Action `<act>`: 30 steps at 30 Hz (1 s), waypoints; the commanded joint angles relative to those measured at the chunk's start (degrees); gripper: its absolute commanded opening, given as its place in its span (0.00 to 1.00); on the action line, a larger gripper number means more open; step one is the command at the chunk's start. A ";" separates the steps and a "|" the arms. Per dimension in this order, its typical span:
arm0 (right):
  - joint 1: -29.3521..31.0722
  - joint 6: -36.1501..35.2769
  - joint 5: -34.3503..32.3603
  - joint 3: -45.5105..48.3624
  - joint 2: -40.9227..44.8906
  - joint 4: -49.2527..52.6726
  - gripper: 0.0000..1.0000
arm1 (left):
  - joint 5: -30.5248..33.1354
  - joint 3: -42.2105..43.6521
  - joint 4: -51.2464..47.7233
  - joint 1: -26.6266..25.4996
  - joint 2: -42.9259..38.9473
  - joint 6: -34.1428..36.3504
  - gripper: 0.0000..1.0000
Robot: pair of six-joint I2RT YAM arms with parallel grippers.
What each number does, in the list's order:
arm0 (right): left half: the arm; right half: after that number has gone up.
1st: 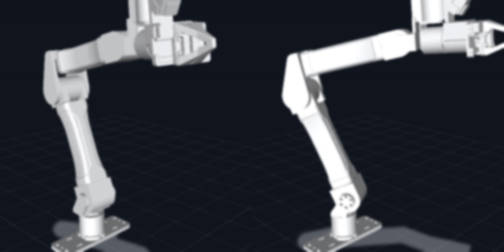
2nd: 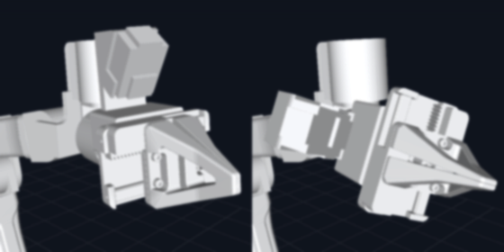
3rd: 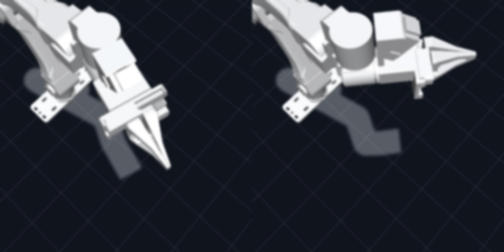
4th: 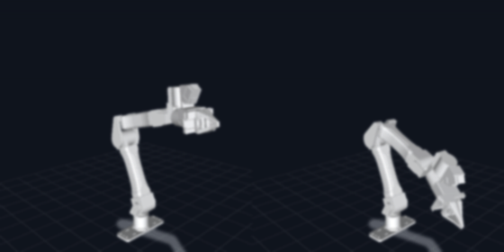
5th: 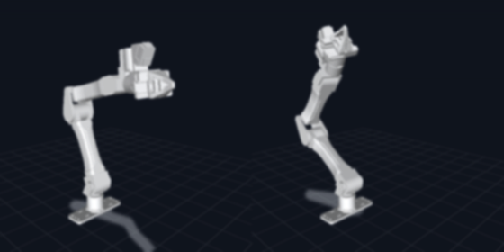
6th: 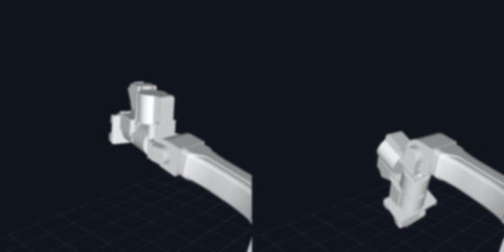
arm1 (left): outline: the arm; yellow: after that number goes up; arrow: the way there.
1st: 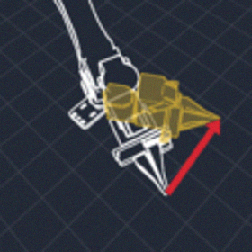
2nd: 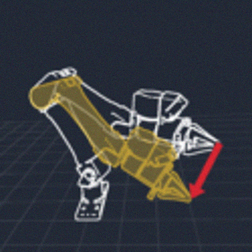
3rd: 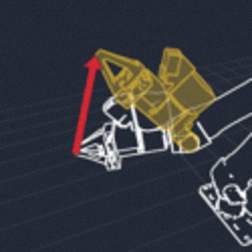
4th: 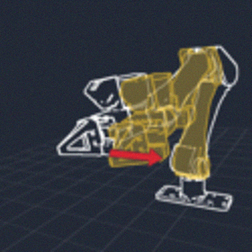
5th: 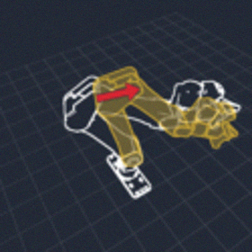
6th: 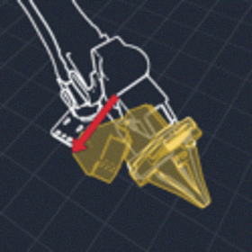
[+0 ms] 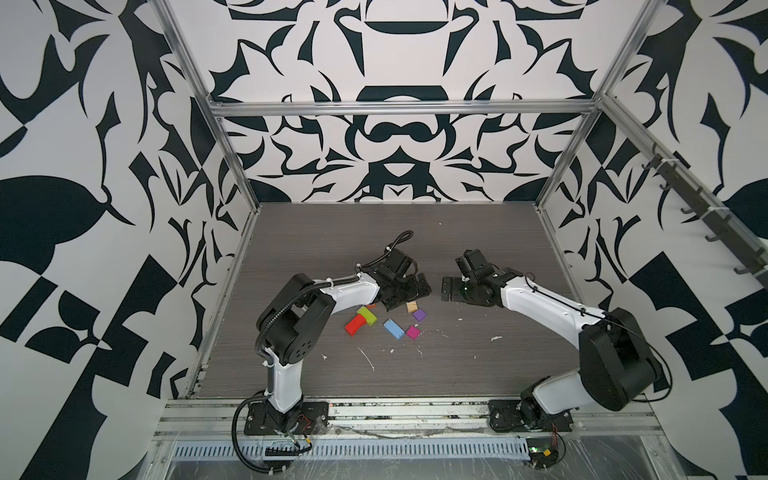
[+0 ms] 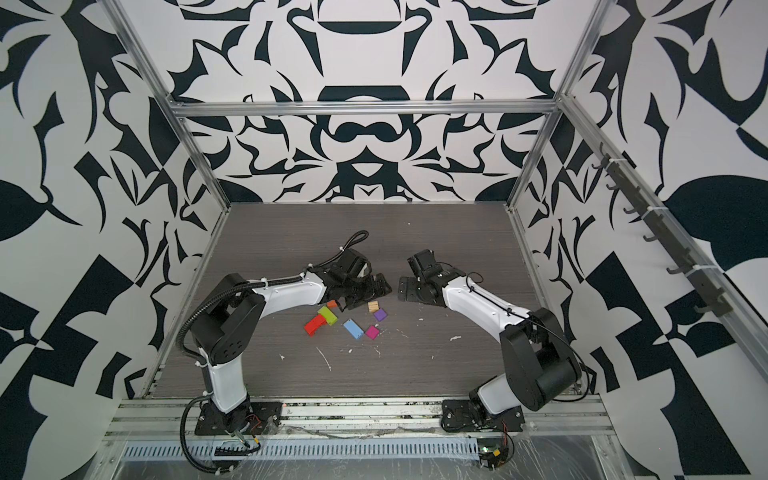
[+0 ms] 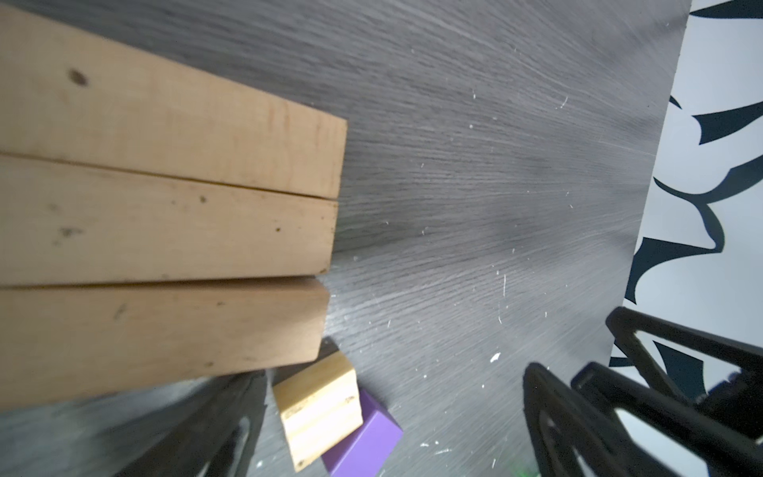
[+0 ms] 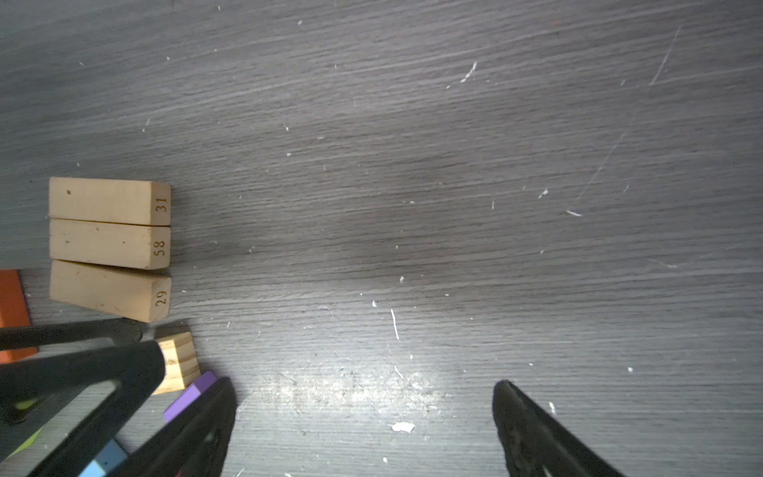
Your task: Build the wood block tower
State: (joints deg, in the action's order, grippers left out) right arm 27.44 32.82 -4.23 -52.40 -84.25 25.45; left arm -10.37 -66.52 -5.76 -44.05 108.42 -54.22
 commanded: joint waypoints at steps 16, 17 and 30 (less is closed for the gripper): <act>-0.28 -0.74 -0.08 -0.11 1.34 0.10 1.00 | 1.35 -1.59 -0.14 -0.33 1.88 -0.94 0.99; -0.32 -0.78 -0.12 -0.16 1.36 0.10 1.00 | 1.47 -1.59 -0.13 -0.33 1.88 -0.96 1.00; -0.28 -0.69 0.27 0.45 1.35 -0.25 0.99 | 1.79 -1.59 0.10 -0.33 2.15 -0.98 1.00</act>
State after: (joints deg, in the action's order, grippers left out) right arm 27.35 32.77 -4.01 -52.05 -84.25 25.41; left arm -9.41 -67.13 -5.56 -44.16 109.36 -54.50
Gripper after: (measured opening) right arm 0.995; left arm 0.995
